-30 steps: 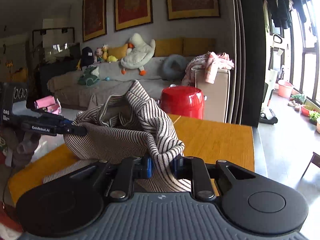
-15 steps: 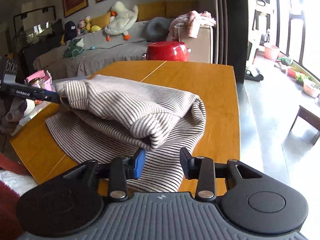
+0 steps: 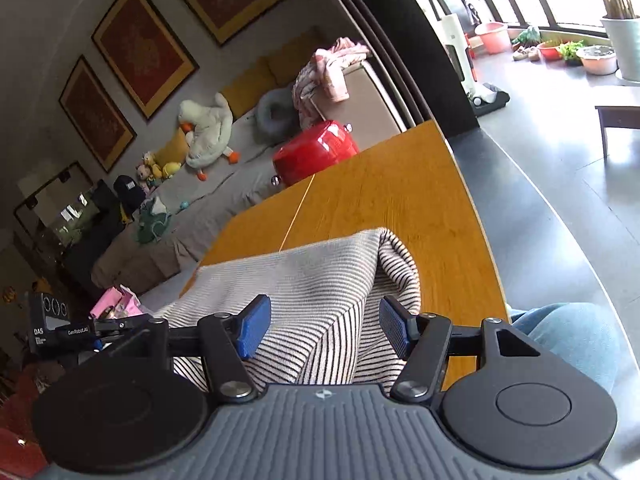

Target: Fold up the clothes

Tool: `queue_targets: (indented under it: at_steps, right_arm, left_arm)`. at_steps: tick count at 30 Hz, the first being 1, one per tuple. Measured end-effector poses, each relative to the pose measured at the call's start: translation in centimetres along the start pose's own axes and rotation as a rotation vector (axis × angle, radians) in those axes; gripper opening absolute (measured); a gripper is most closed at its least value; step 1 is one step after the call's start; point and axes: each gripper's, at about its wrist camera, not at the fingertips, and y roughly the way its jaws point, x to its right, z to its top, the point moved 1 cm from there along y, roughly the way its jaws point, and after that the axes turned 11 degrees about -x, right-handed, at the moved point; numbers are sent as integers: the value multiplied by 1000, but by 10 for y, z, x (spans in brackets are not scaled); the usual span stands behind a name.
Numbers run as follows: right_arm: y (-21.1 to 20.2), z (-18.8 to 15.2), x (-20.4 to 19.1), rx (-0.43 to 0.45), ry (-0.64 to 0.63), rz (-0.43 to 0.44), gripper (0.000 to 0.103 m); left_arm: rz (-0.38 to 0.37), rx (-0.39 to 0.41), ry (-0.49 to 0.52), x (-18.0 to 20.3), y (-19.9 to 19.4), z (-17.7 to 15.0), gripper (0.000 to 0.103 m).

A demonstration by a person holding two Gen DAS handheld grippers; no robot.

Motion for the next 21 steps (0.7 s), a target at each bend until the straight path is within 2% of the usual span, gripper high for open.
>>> queue_targets:
  at_steps: [4,5,6,8,9,11,13,15,17,19,20,21]
  right_arm:
    - [43,-5,-18,-87,-71,-59,57]
    - [49,-5,-25,-94,-94,-68,42]
    - [50,-4,-33,-88,-131,-78,30]
    - [43,2,-48,-58,-203,-91,18]
    - [34,6,-54,-36,-221,-77,17]
    - [16,12,-56,-8,-222,-37,17]
    - [4,11,-52,-1,-216,-34,17]
    - [4,2,-43,-26,-192,-44,17]
    - [12,-11,-31,-67,-162,-85,17]
    - [22,-26,-20,-89,-145,-135,24]
    - [21,-30,-17,-71,-135,-129,26]
    - [21,-33,-15,-58,-126,-125,27]
  left_arm:
    - [5,-46,32,10,27,-3,84]
    - [17,-41,49,14,29,-1,78]
    - [28,-34,65,17,29,0,62]
    - [36,-17,94,24,22,4,47]
    - [37,-3,114,28,15,3,44]
    - [27,16,141,33,3,-2,44]
    - [13,23,153,36,-6,-9,44]
    - [-1,7,139,32,-5,-20,48]
    - [25,-23,127,27,5,-32,50]
    - [55,-39,123,21,13,-40,54]
    - [56,-27,130,19,12,-40,56]
    - [72,-17,132,19,11,-38,64]
